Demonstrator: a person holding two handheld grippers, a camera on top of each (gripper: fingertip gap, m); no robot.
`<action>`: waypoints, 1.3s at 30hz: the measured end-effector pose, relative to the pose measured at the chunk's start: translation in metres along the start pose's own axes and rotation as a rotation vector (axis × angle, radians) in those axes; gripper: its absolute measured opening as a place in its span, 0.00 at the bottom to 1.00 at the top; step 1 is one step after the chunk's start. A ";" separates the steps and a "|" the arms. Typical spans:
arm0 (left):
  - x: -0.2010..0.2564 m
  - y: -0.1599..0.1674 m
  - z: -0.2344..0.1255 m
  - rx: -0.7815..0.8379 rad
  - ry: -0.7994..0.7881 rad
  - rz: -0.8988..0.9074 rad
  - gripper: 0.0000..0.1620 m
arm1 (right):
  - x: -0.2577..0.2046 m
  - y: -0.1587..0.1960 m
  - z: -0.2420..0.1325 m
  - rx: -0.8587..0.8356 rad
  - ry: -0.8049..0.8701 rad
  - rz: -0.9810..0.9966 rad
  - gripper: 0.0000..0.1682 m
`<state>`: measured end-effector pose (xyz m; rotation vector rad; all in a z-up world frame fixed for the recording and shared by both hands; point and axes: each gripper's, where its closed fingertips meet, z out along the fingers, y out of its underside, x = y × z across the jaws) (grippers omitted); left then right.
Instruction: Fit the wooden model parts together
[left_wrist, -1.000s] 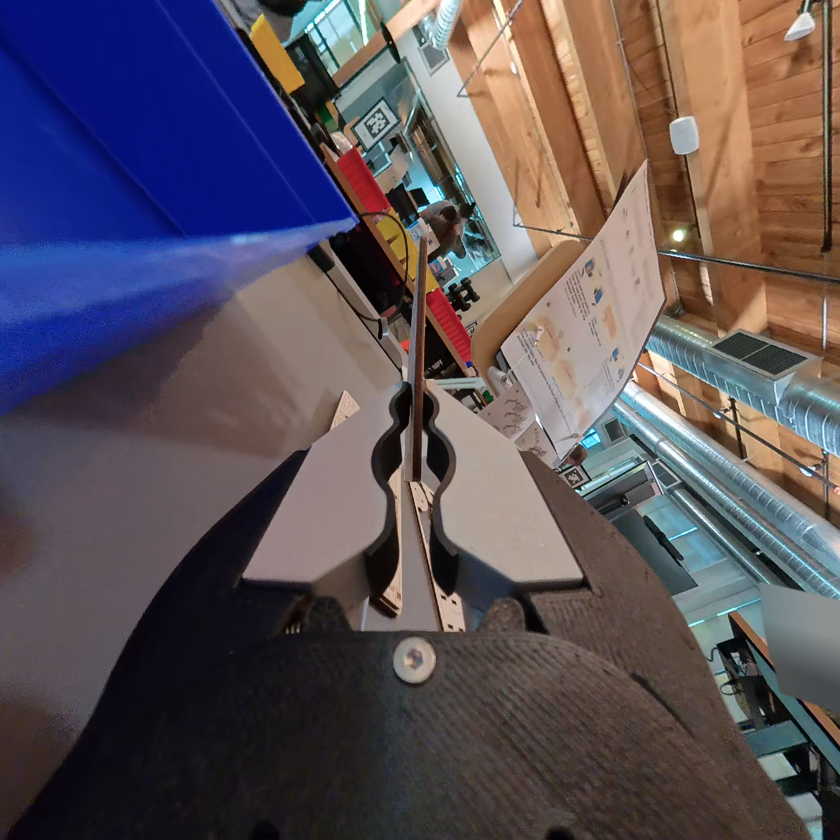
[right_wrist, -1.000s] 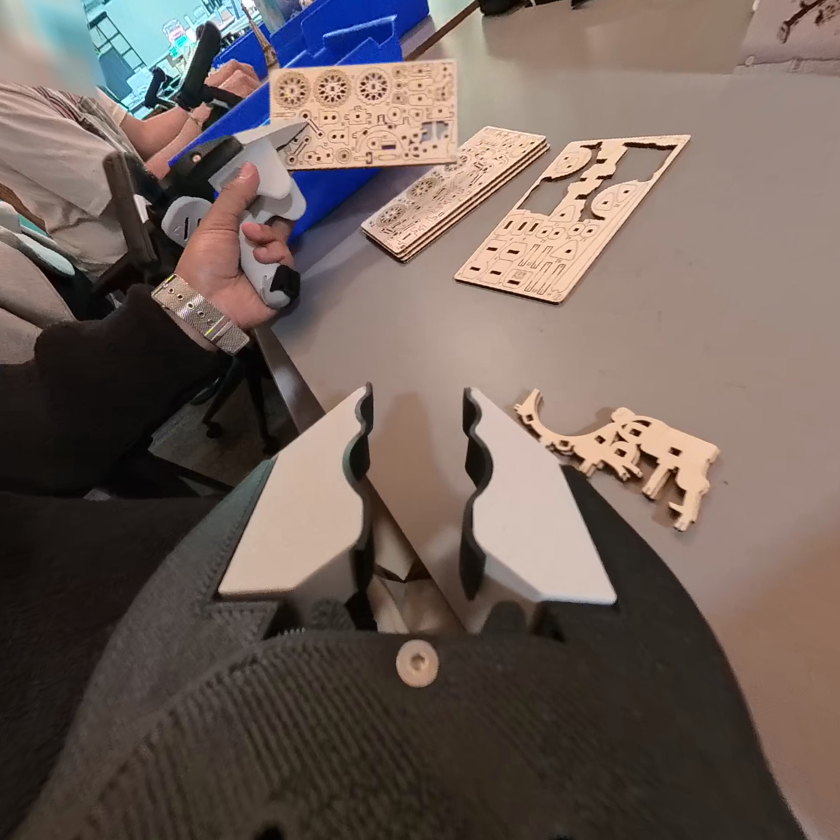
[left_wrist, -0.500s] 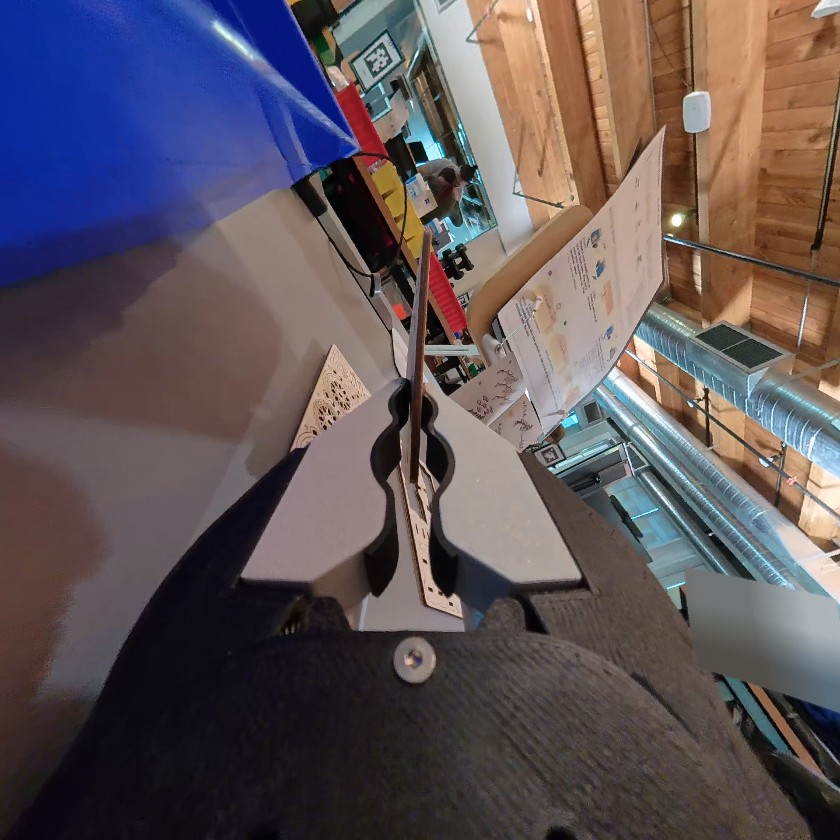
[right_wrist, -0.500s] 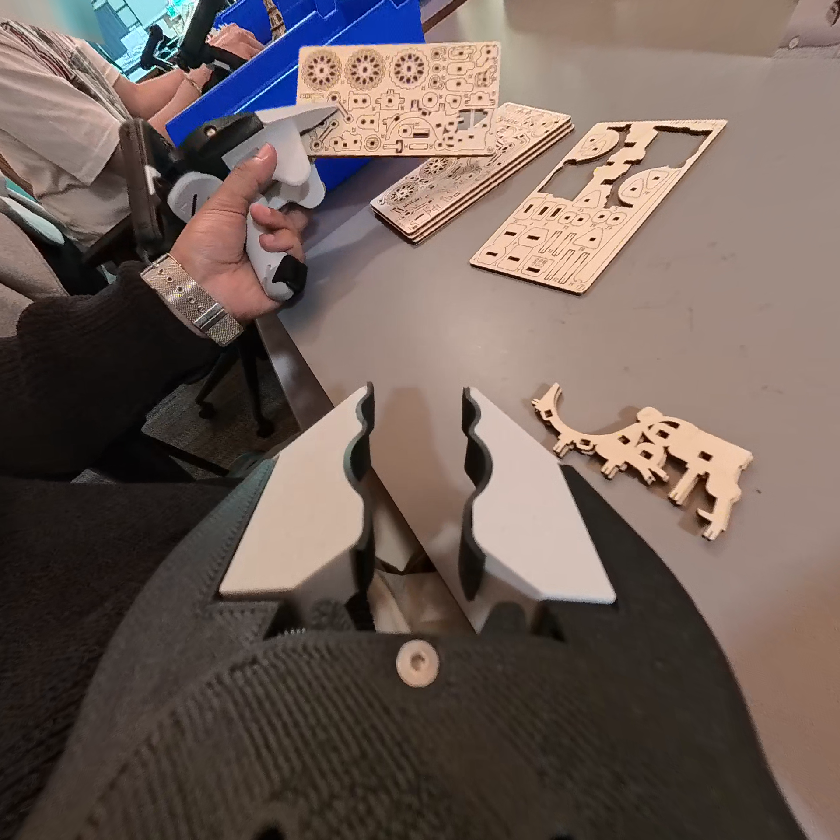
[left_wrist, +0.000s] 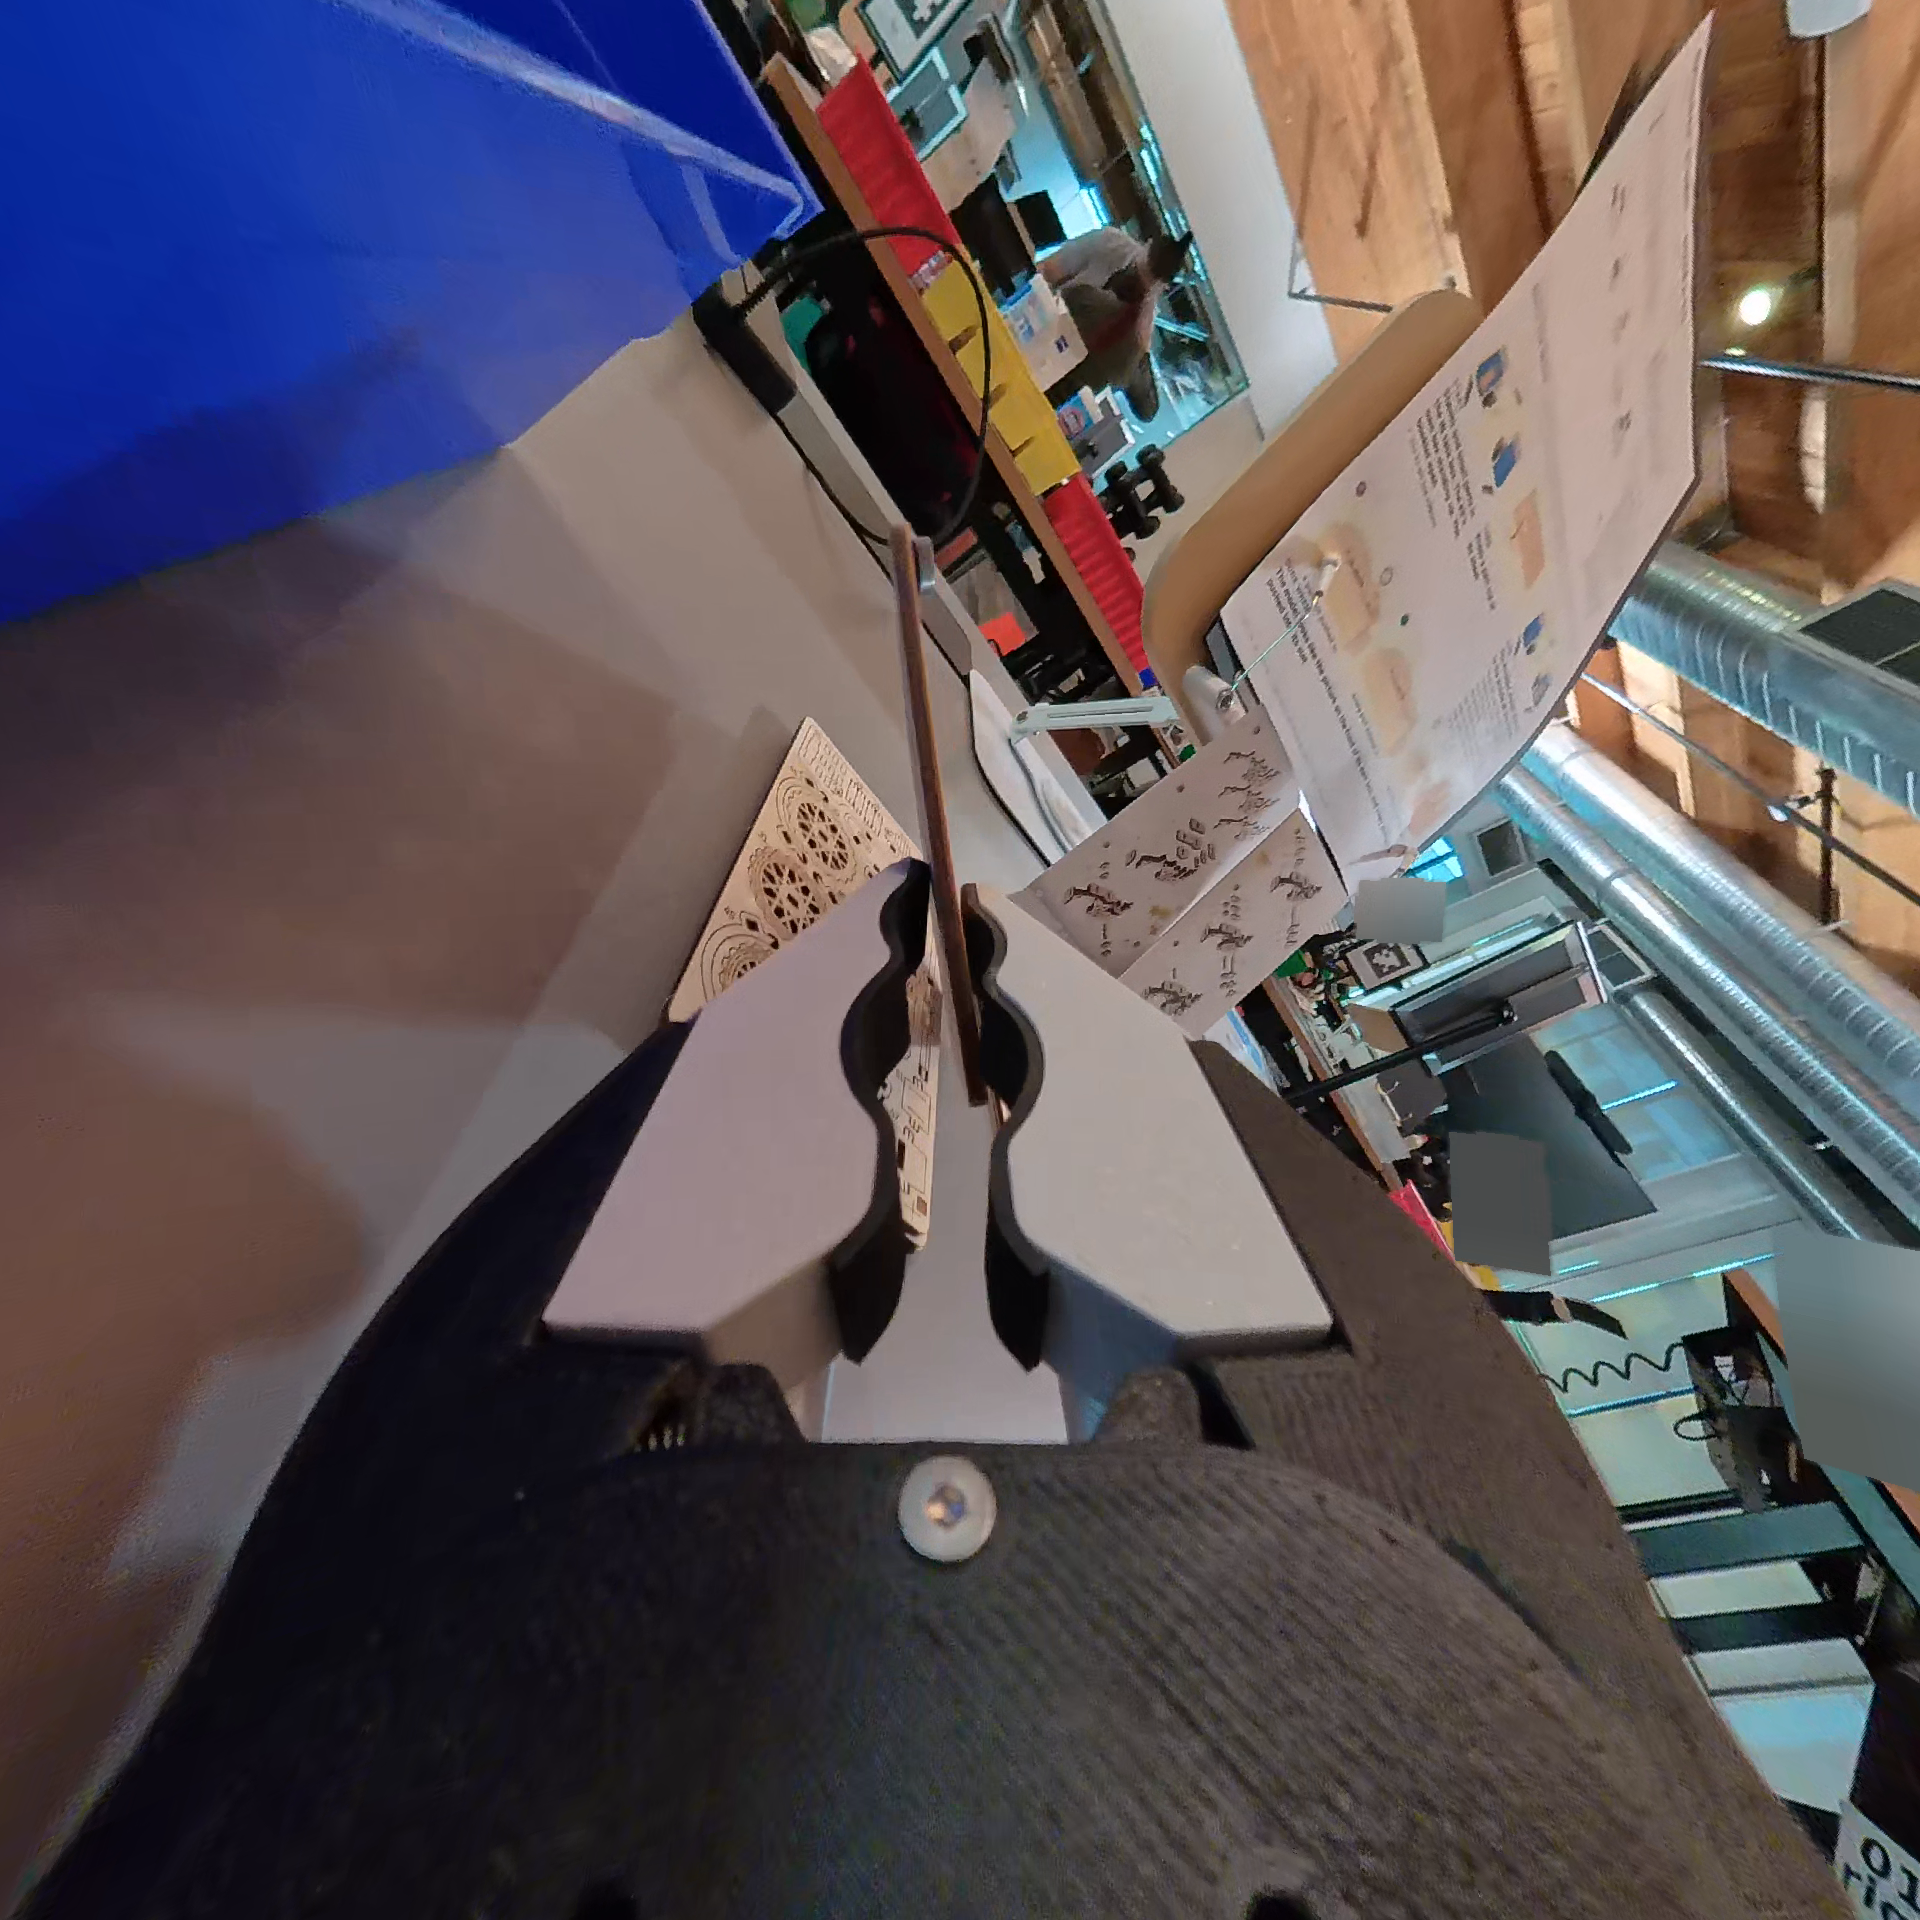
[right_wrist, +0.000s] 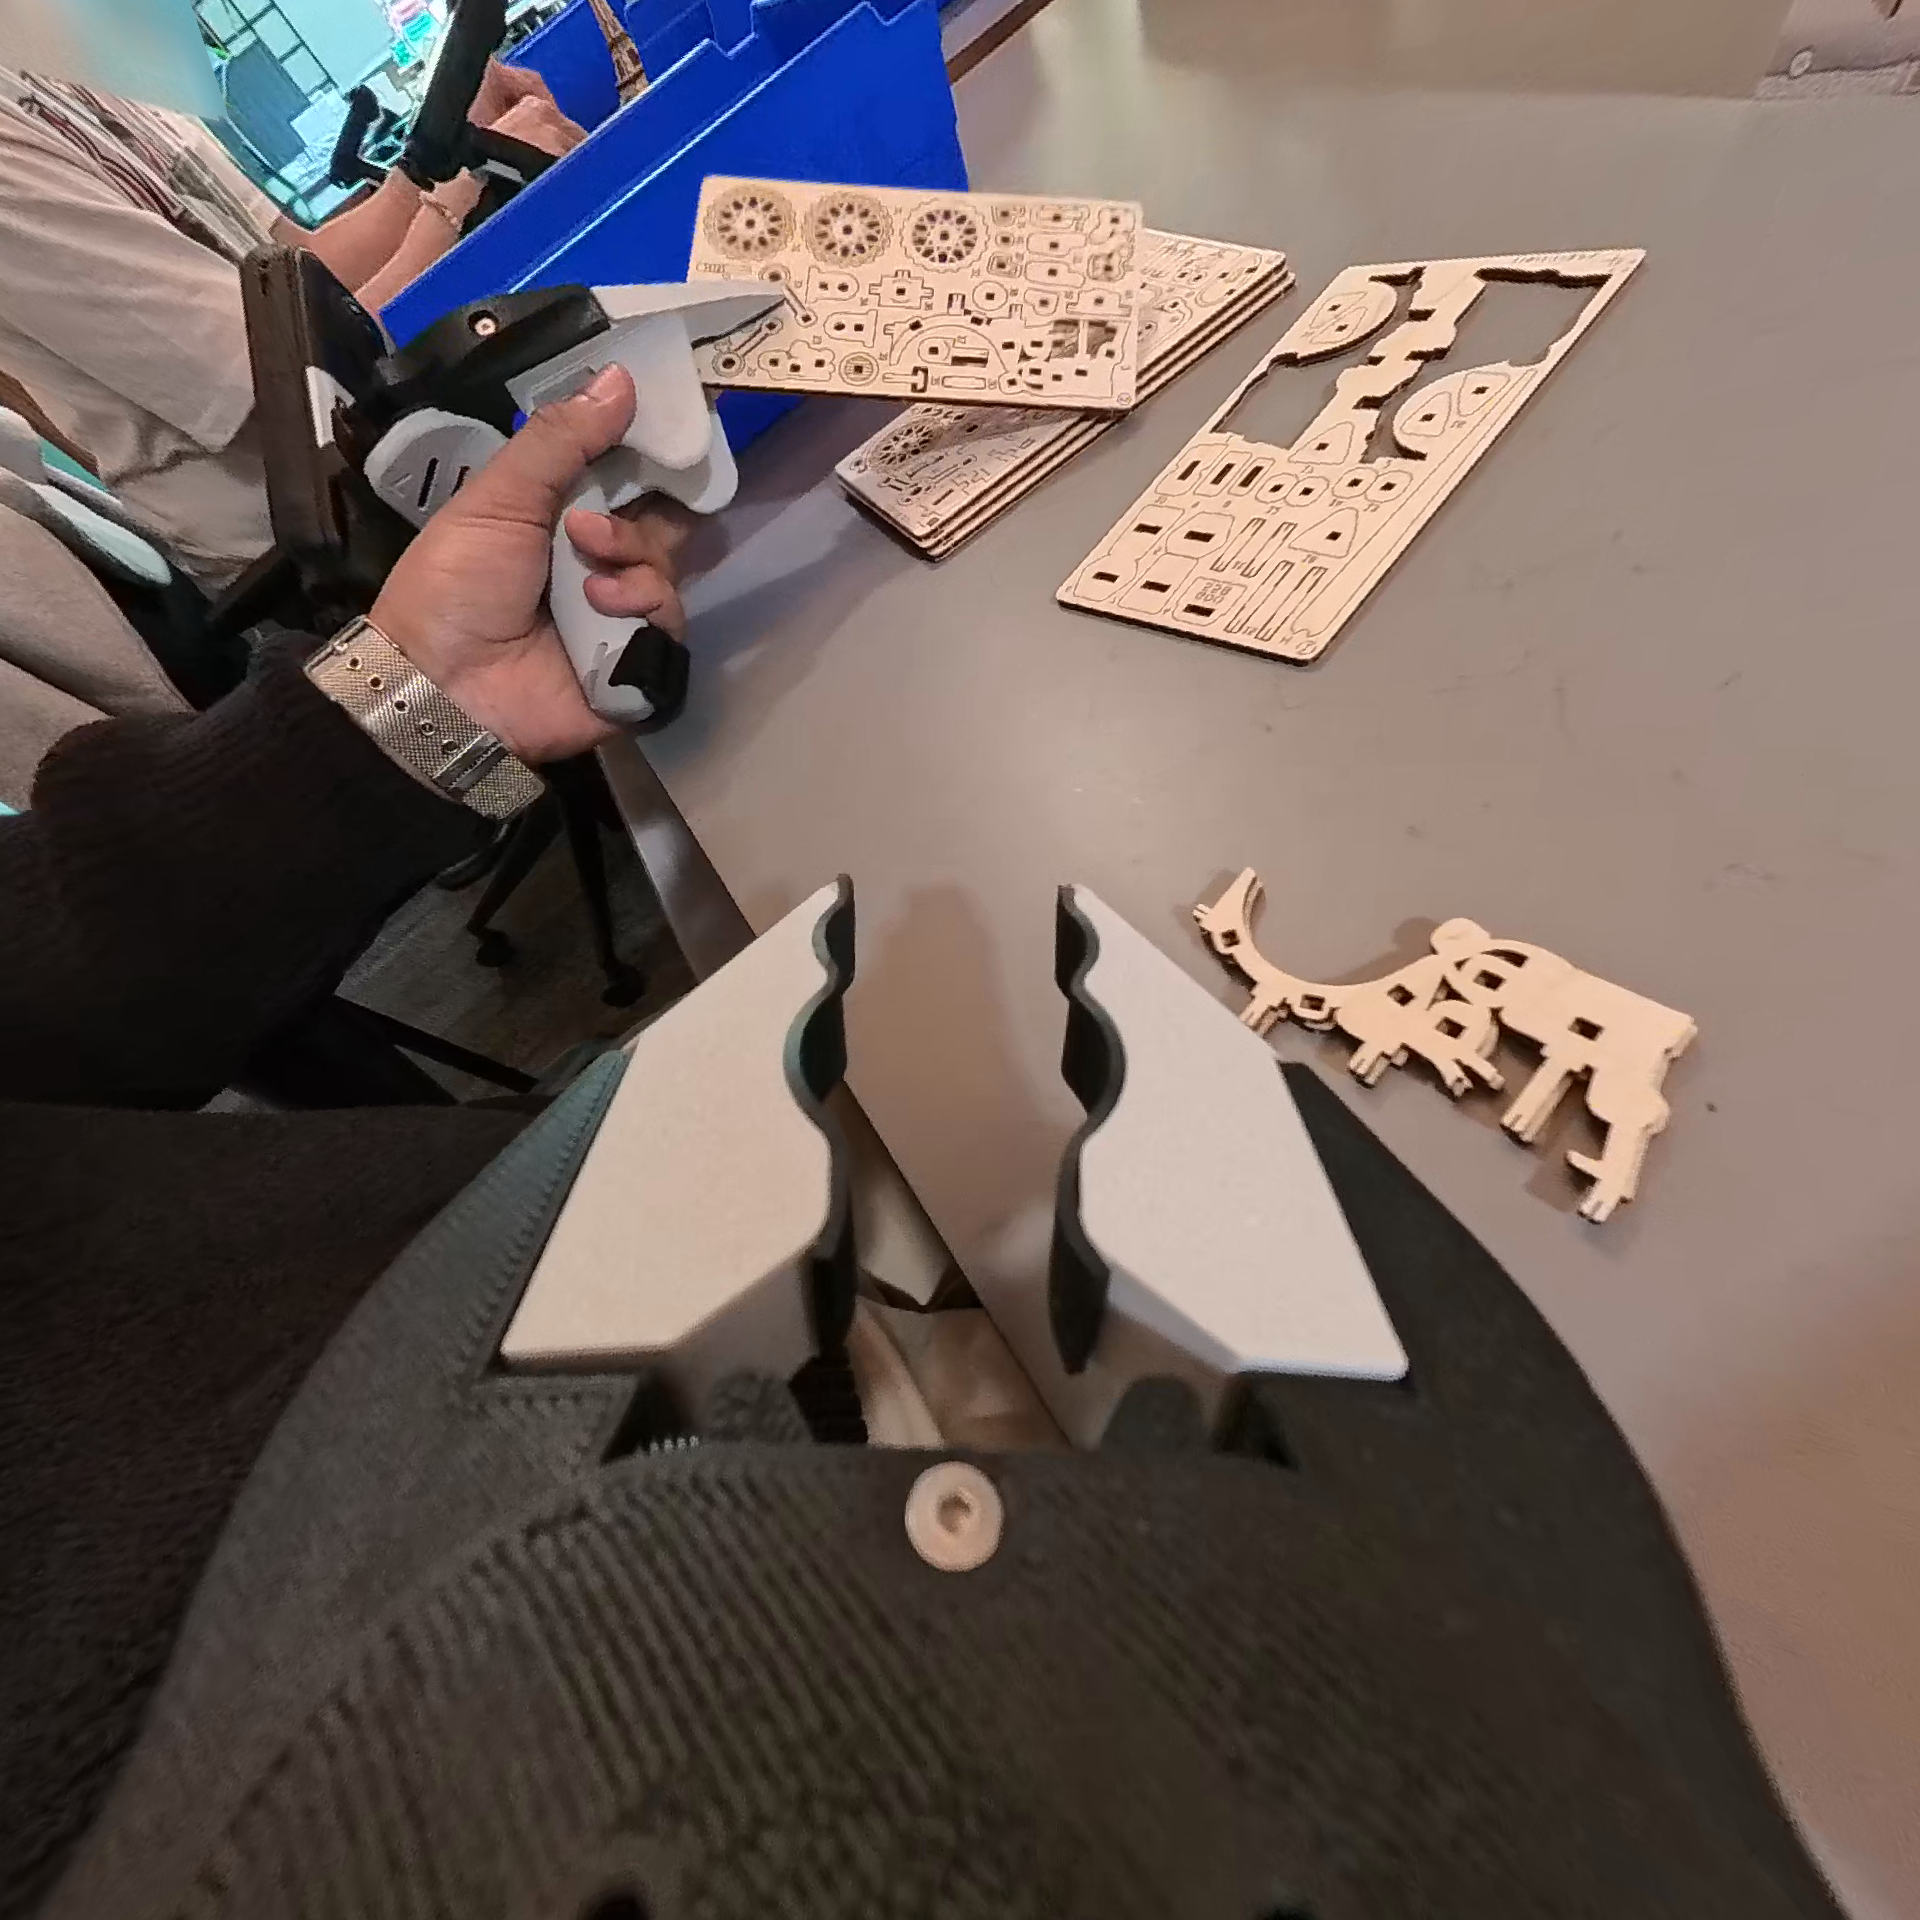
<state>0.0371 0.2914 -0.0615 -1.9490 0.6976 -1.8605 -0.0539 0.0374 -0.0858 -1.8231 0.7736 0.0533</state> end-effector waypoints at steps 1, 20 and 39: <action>-0.001 0.002 -0.001 -0.009 -0.008 0.001 0.04 | 0.001 0.000 0.000 0.000 0.000 0.004 0.22; 0.006 0.037 -0.024 -0.192 -0.213 0.265 0.46 | 0.005 0.001 0.001 -0.005 -0.016 0.052 0.22; 0.005 0.041 -0.025 -0.236 -0.174 0.287 0.51 | 0.003 0.004 0.002 -0.018 -0.012 0.021 0.22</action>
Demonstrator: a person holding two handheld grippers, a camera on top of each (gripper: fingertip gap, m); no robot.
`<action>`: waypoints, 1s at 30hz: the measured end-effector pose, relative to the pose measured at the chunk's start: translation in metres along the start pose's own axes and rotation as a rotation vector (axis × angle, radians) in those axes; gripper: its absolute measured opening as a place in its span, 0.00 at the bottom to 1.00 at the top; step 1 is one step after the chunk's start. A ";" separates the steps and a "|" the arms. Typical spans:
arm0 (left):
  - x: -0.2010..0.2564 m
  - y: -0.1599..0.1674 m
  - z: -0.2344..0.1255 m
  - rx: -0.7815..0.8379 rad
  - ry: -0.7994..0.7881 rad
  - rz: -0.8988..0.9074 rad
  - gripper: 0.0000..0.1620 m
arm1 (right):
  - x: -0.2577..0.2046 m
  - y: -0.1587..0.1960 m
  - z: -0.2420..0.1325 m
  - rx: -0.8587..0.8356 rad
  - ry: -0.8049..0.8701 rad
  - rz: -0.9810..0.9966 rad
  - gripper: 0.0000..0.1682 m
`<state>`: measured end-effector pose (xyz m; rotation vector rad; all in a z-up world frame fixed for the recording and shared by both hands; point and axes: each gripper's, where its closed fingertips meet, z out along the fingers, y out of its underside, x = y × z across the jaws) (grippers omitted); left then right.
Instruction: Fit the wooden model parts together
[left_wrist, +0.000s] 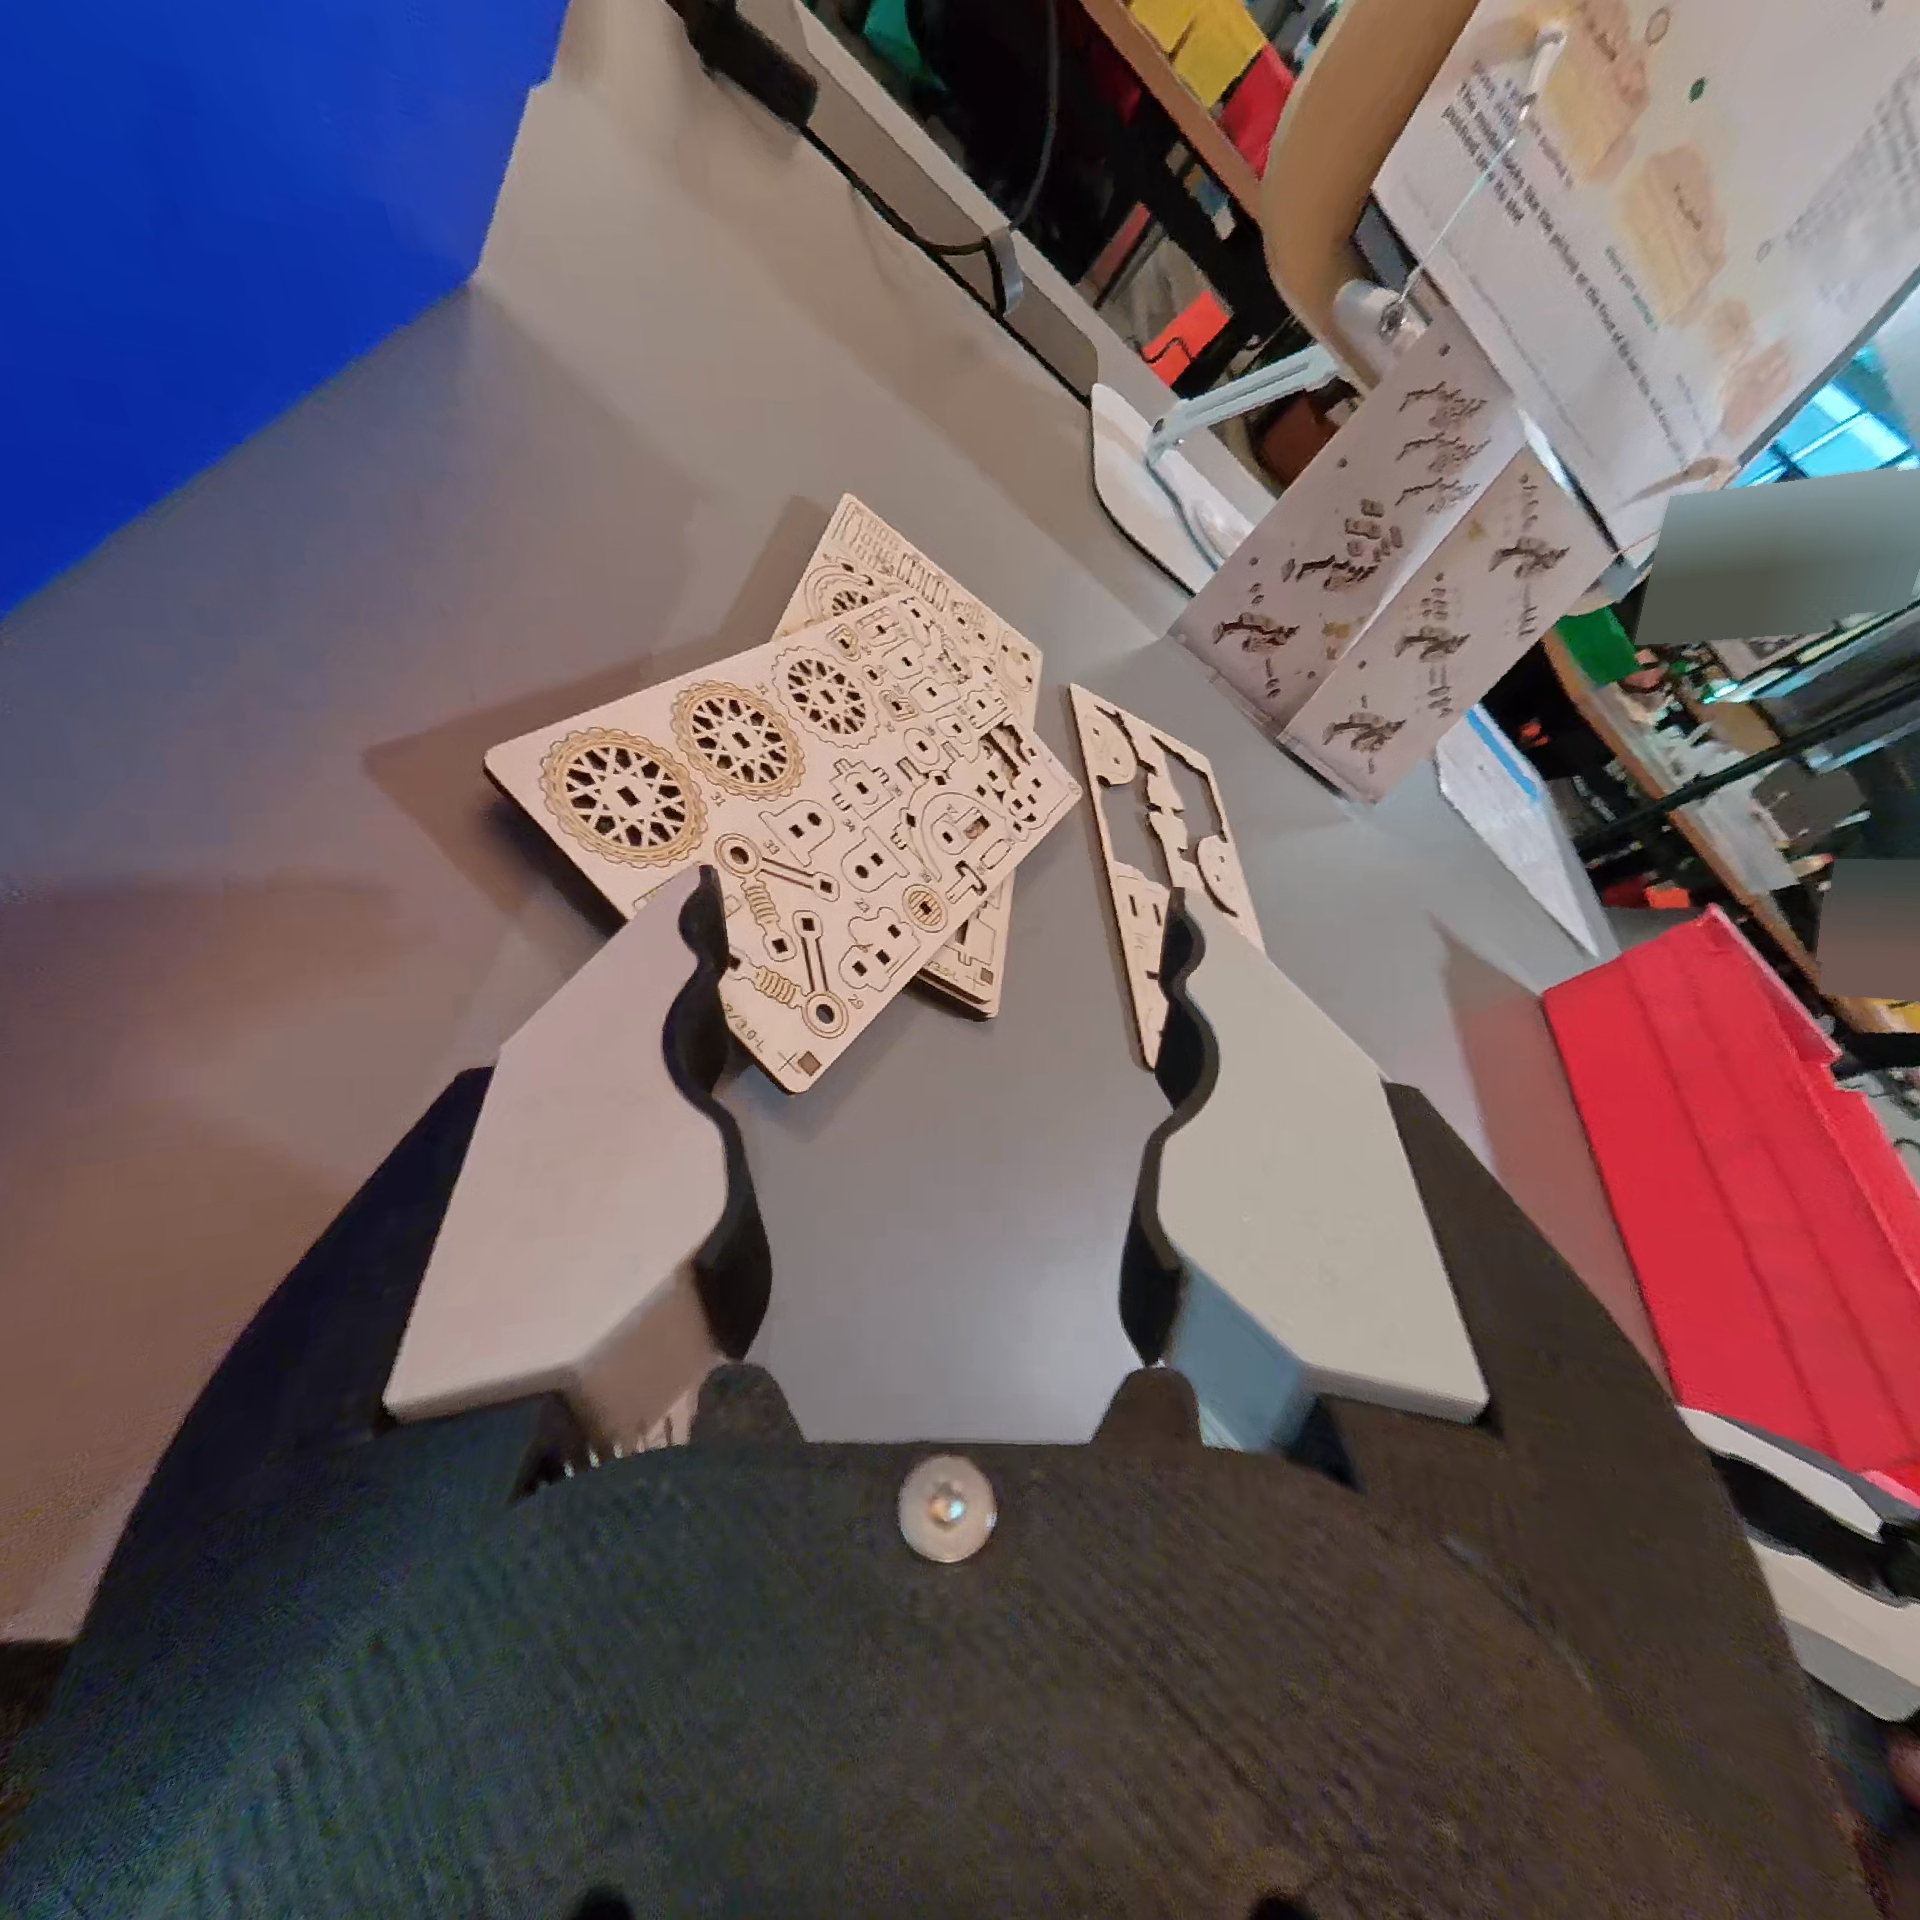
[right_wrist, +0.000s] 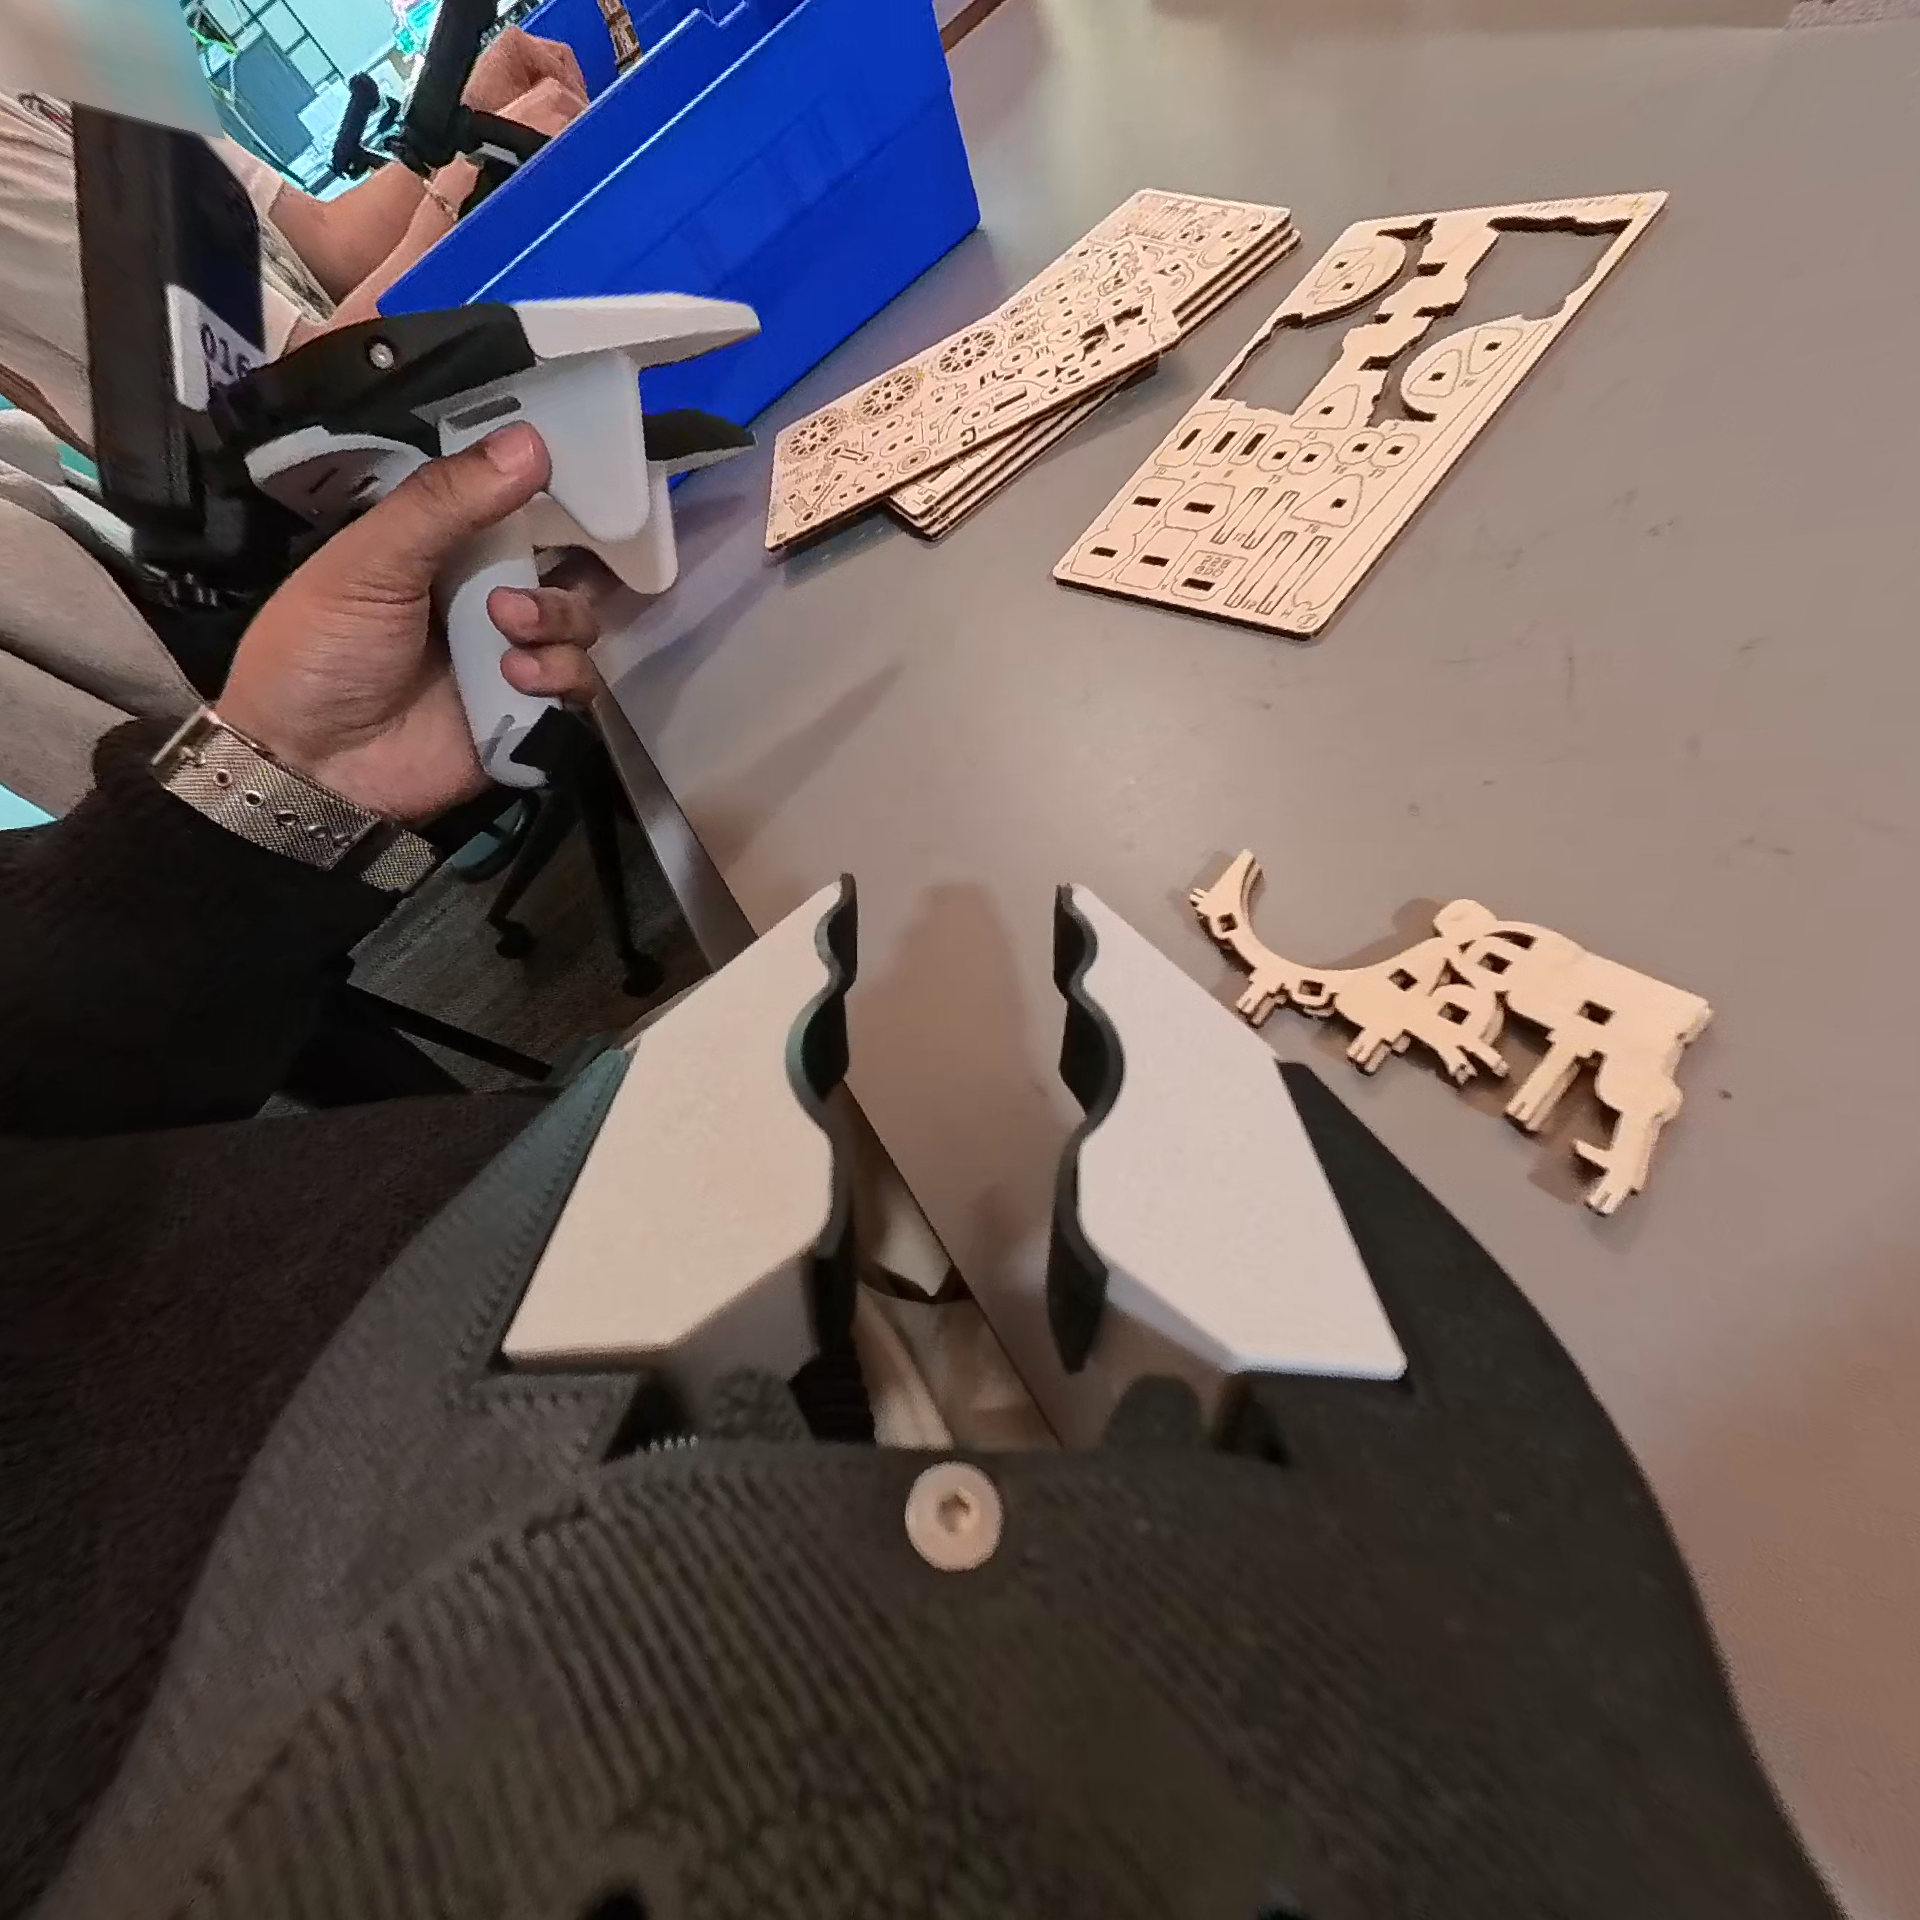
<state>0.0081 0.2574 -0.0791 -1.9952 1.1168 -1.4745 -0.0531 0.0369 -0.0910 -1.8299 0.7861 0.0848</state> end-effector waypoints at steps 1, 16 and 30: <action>0.002 -0.002 0.000 0.014 0.016 -0.004 0.50 | 0.000 0.000 0.000 -0.001 0.000 -0.002 0.22; 0.058 0.009 0.000 0.019 0.205 0.225 0.43 | -0.010 0.005 0.003 -0.018 -0.015 -0.038 0.22; 0.109 0.064 0.004 -0.153 0.383 0.395 0.42 | -0.023 0.003 0.000 0.009 -0.043 -0.095 0.17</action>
